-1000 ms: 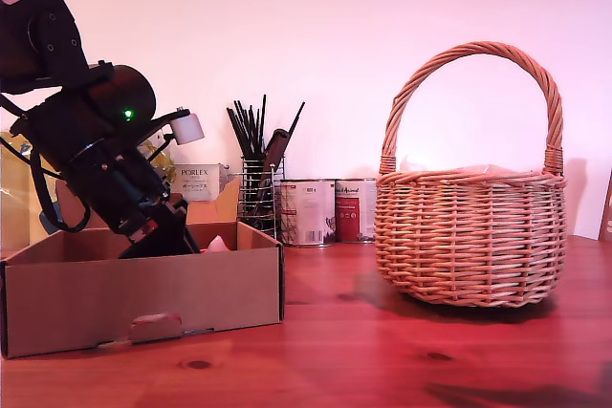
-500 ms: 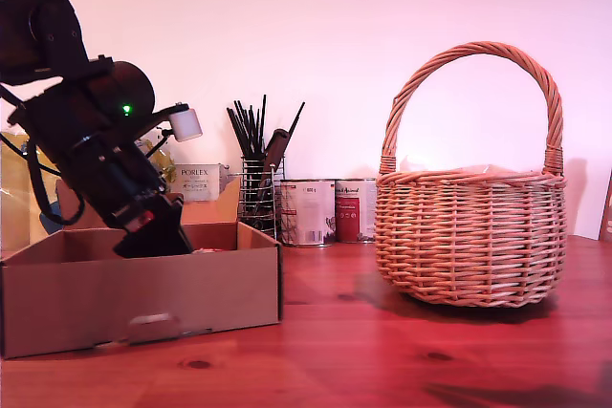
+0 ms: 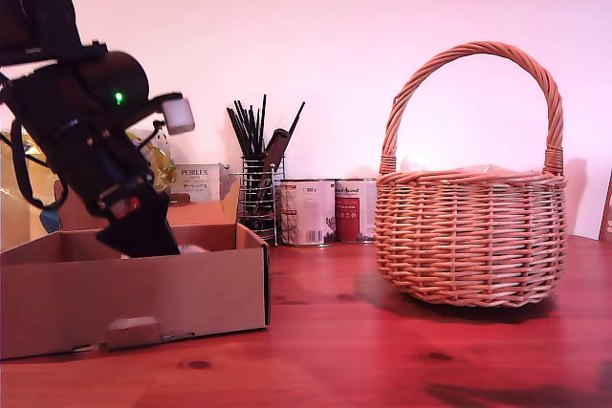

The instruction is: Move the bags of Easter eggs from the cardboard box on the left into the woven basket on the right side.

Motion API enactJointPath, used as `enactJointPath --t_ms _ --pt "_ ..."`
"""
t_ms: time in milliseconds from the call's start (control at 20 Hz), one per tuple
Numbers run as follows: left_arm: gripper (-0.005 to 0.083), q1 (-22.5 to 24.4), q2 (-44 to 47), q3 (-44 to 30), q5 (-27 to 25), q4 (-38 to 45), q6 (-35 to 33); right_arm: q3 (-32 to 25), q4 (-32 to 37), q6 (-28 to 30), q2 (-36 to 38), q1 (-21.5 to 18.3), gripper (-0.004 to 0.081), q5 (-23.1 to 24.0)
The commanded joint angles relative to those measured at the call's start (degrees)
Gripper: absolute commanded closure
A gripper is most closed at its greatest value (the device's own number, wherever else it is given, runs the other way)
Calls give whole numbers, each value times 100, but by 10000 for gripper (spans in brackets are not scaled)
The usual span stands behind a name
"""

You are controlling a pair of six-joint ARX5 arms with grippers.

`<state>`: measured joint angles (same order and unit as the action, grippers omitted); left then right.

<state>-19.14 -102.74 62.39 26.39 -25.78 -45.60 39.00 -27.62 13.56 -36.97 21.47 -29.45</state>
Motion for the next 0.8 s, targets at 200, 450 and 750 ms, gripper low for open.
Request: enactJointPath --t_ms 200,450,750 --pt "667 -26 734 -122 153 -33 245 35 33 39 11 26 783 -22" --pt "667 -26 1261 -122 813 -260 562 35 33 37 11 26 783 -22" --pt "667 15 1351 -122 1082 -229 706 35 33 37 11 26 783 -22"
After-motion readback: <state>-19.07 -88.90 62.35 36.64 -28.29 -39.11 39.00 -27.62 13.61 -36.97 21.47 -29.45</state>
